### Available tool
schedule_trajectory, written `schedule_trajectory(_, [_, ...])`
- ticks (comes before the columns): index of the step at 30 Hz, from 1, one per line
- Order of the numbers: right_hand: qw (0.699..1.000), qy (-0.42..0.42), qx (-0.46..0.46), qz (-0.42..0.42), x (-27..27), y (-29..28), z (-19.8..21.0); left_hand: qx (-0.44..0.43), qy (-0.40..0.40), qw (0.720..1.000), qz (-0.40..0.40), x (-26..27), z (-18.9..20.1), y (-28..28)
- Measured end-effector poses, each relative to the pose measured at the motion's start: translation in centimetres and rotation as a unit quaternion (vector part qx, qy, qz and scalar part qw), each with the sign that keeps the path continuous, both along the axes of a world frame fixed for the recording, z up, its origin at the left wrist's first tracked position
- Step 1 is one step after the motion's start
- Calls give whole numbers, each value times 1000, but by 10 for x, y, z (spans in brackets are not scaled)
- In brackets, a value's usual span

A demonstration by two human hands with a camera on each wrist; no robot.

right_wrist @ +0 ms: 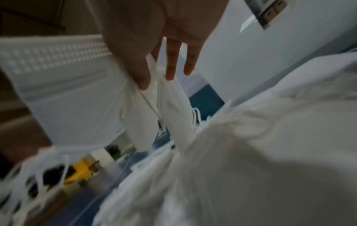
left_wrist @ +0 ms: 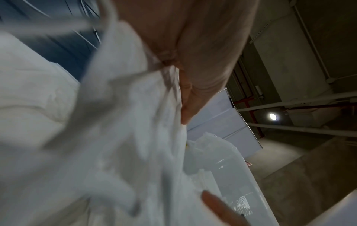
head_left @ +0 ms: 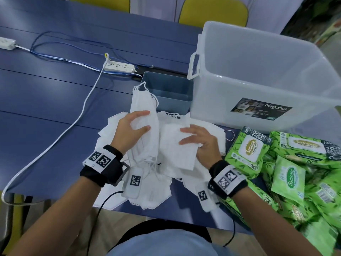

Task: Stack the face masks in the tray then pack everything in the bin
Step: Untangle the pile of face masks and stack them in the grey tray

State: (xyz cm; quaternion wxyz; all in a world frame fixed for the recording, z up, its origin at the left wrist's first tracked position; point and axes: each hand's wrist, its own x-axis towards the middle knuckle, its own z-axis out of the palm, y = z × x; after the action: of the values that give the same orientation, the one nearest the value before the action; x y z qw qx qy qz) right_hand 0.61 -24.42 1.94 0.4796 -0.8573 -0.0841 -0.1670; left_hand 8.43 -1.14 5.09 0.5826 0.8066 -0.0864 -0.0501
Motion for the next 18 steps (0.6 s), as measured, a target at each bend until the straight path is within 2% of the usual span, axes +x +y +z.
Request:
schedule_trajectory(3, [995,63,-67,48,-9,10,-27,4,-1,1000,13,-1,-1,5])
schedule_trajectory(6, [971,121,-147,148,-20,17,-48,14,0,1000,21,-1,-5,10])
schedule_trajectory(8, [944,133,-210,218,-22,17,-52,20,2,1000,24,-3,-7,12])
schedule_trajectory(10, [932,176,-218,228,-18,8,-43,24,6,999,25,-4,-10,13])
schedule_trajectory(12, [957,184,-159,159,-13,-7,-28,27,8,999,25,-4,-12,12])
schedule_trajectory(14, [985,156,-68,20,-3,-26,-15,29,13,999,28,-3,-13,10])
schedule_trajectory(16, [983,133,-27,-121,17,-51,-13,28,21,999,32,-3,-14,7])
schedule_trajectory(18, [961,181,-86,-192,40,-75,-20,33,19,999,32,-3,-15,2])
